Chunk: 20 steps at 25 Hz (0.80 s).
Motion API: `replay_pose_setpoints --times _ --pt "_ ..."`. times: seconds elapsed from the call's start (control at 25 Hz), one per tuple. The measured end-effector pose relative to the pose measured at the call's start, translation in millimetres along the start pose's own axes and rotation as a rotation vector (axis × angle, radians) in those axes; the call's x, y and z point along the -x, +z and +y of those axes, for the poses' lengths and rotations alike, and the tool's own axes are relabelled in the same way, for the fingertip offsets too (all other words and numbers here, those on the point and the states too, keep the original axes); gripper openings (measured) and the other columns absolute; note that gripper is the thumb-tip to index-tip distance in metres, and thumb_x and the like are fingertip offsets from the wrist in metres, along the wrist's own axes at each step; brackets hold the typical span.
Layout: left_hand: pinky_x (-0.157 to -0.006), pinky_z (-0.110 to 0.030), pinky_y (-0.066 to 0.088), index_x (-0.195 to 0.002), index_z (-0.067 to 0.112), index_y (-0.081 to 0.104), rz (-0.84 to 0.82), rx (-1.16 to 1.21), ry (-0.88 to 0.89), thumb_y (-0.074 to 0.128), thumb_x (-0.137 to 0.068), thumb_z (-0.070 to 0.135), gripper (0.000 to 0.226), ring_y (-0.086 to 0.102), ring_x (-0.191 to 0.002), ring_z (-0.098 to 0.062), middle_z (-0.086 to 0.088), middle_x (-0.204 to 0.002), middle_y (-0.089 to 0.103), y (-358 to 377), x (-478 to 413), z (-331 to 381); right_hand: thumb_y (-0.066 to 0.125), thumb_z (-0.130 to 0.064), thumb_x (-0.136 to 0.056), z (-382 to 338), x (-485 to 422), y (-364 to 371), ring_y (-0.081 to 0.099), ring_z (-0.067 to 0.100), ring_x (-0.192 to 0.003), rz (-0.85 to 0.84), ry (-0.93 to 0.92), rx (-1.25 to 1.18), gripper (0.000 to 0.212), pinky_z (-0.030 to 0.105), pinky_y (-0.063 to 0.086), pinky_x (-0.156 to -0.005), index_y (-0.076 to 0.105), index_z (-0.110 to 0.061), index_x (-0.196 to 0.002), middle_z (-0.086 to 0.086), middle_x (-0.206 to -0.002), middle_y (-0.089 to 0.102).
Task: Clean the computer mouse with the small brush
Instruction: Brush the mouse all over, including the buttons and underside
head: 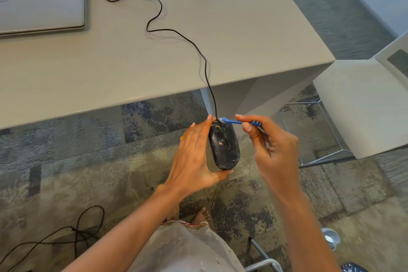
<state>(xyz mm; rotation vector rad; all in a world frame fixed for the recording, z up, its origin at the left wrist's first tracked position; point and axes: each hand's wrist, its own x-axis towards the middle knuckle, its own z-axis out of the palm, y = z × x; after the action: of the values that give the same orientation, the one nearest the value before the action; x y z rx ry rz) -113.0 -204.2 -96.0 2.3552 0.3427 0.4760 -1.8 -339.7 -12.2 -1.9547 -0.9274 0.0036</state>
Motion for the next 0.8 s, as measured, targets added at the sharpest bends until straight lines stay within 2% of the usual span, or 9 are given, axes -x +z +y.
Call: replay_pose_setpoints --times 0.08,0.16,0.2,0.28,0.36,0.52,0.64,0.72,0.8 --pt "-0.121 -0.043 0.021 -0.157 0.010 0.011 0.009 0.003 -0.011 0.079 -0.065 0.061 0.126 0.038 -0.140 -0.023 -0.007 -0.151 0.040 0.7 -1.2 -1.2 0.065 -0.007 -0.095 0.2 0.7 -3.1 0.055 -0.014 -0.062 -0.048 -0.003 0.006 0.016 0.001 0.035 -0.056 0.072 -0.012 -0.109 -0.026 -0.082 0.061" --pt "-0.120 -0.043 0.022 -0.157 0.010 0.010 0.006 -0.001 -0.019 0.081 -0.065 0.061 0.127 0.038 -0.140 -0.023 -0.008 -0.151 0.040 1.4 -1.4 -2.2 0.063 -0.011 -0.097 -0.3 2.7 -9.4 0.059 -0.011 -0.064 -0.084 0.008 -0.010 0.012 0.004 0.040 -0.055 0.071 -0.016 -0.104 -0.023 -0.081 0.065" --pt "-0.120 -0.044 0.023 -0.157 0.010 0.010 0.002 -0.002 -0.020 0.081 -0.065 0.061 0.127 0.038 -0.140 -0.023 -0.008 -0.151 0.040 1.8 -1.2 -2.4 0.062 -0.016 -0.098 -1.1 3.8 -13.3 0.064 -0.006 -0.068 -0.100 0.026 -0.022 0.010 0.010 0.047 -0.056 0.069 -0.020 -0.103 -0.018 -0.083 0.069" --pt "-0.119 -0.047 0.025 -0.156 0.009 0.009 0.000 -0.004 -0.019 0.080 -0.066 0.062 0.126 0.038 -0.139 -0.024 -0.009 -0.151 0.040 2.6 -0.5 -3.2 0.059 -0.028 -0.097 -4.0 5.9 -20.5 0.072 0.009 -0.076 -0.134 0.087 -0.033 0.011 0.034 0.059 -0.062 0.068 -0.028 -0.103 -0.011 -0.086 0.075" --pt "-0.117 -0.048 0.027 -0.156 0.007 0.011 -0.001 -0.011 -0.014 0.079 -0.067 0.063 0.125 0.038 -0.139 -0.024 -0.010 -0.150 0.040 3.0 -1.1 -3.3 0.059 -0.033 -0.096 -8.5 4.6 -26.0 0.073 0.015 -0.079 -0.143 0.119 -0.044 0.011 0.044 0.060 -0.065 0.067 -0.033 -0.102 -0.011 -0.086 0.075" --pt "-0.119 -0.044 0.024 -0.156 0.006 0.013 -0.003 -0.001 -0.017 0.081 -0.065 0.062 0.126 0.037 -0.139 -0.022 -0.009 -0.150 0.040 3.5 -3.1 -0.4 0.058 -0.035 -0.096 -13.4 -14.5 -23.4 0.072 0.008 -0.075 -0.084 0.070 -0.034 0.017 0.031 0.060 -0.059 0.068 -0.030 -0.109 -0.017 -0.088 0.073" --pt "-0.118 -0.044 0.025 -0.156 0.005 0.015 0.004 0.007 -0.010 0.082 -0.064 0.060 0.126 0.038 -0.138 -0.022 -0.008 -0.150 0.040 3.1 -3.4 2.6 0.062 -0.021 -0.097 -11.4 -28.2 -8.8 0.059 -0.006 -0.059 -0.095 0.015 0.043 0.013 0.008 0.039 -0.049 0.071 -0.018 -0.106 -0.016 -0.081 0.069" --pt "-0.118 -0.044 0.025 -0.155 0.004 0.016 0.009 0.004 -0.007 0.083 -0.064 0.059 0.126 0.039 -0.138 -0.023 -0.008 -0.150 0.041 2.0 -3.7 2.6 0.062 -0.016 -0.098 -9.0 -29.3 -1.6 0.058 -0.008 -0.059 -0.107 0.010 0.074 0.012 0.005 0.036 -0.050 0.072 -0.012 -0.104 -0.010 -0.080 0.070" --pt "-0.118 -0.044 0.025 -0.156 0.005 0.016 0.006 0.001 -0.012 0.084 -0.064 0.059 0.127 0.039 -0.139 -0.023 -0.008 -0.150 0.041 0.8 -4.3 2.5 0.061 -0.020 -0.098 -7.5 -23.9 -1.1 0.063 -0.002 -0.063 -0.094 0.018 0.064 0.014 0.012 0.044 -0.051 0.072 -0.013 -0.103 -0.007 -0.082 0.073"
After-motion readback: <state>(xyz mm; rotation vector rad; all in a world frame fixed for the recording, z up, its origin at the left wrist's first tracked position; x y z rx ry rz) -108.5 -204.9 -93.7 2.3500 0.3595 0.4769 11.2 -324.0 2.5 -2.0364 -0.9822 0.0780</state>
